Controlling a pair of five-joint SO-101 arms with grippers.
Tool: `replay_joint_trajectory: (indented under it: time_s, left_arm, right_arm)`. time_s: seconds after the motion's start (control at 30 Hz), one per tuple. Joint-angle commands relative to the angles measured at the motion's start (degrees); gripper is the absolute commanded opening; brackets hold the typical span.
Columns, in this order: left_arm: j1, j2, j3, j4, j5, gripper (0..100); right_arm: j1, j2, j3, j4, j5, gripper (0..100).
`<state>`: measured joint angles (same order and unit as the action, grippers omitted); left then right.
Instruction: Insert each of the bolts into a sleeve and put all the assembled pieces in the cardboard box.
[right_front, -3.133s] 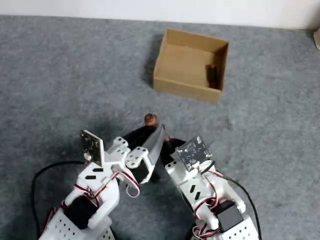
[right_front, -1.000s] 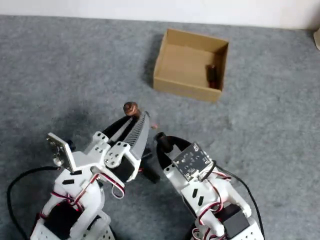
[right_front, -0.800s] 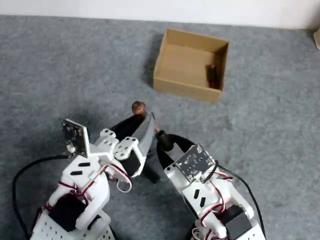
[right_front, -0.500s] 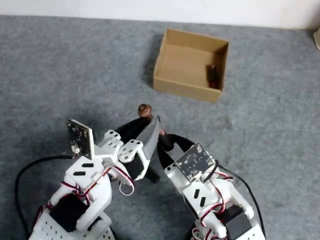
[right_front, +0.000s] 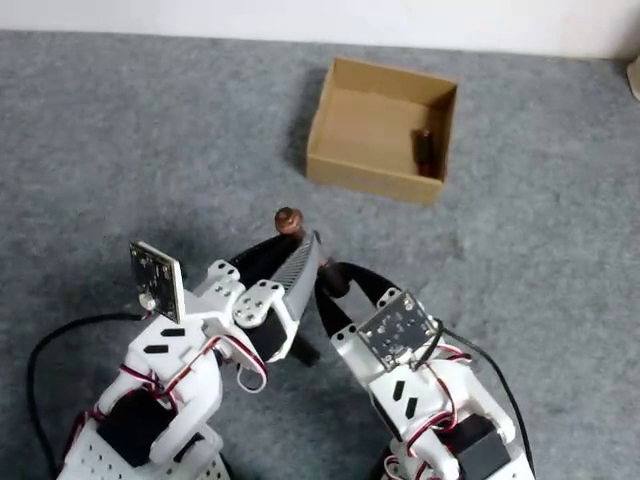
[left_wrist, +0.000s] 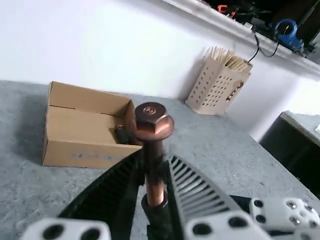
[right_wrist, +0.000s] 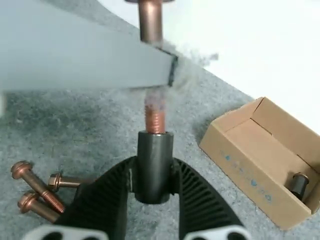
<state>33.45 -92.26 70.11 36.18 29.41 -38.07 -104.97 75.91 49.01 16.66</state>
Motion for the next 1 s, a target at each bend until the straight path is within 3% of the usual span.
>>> replay_joint_trajectory:
  time_s: [0.0,0.13,0.53,0.7,0.8,0.97]
  left_arm:
    - [4.1,0.9,-0.2,0.2,0.0,1]
    - [7.7,1.0,-0.2,0.2,0.0,1]
    - [7.1,1.0,5.1,0.2,-0.2,1]
    - [2.9,1.0,4.0,5.2,-0.1,22]
    - [4.0,0.9,0.8,11.8,0.0,22]
    - [3.7,0.9,-2.8,12.4,0.0,22]
  right_arm:
    - [0.1,-0.5,-3.6,-3.4,0.4,0.5]
    - [0.3,-0.5,-3.8,-3.4,0.4,0.5]
    - [0.2,-0.5,-3.6,-3.4,0.3,0.5]
    - [0.4,-0.5,-3.4,-3.0,0.3,0.5]
    - [0.2,-0.5,-2.8,-3.0,0.3,0.5]
    - [0.2,-0.5,0.1,-3.1,0.3,0.5]
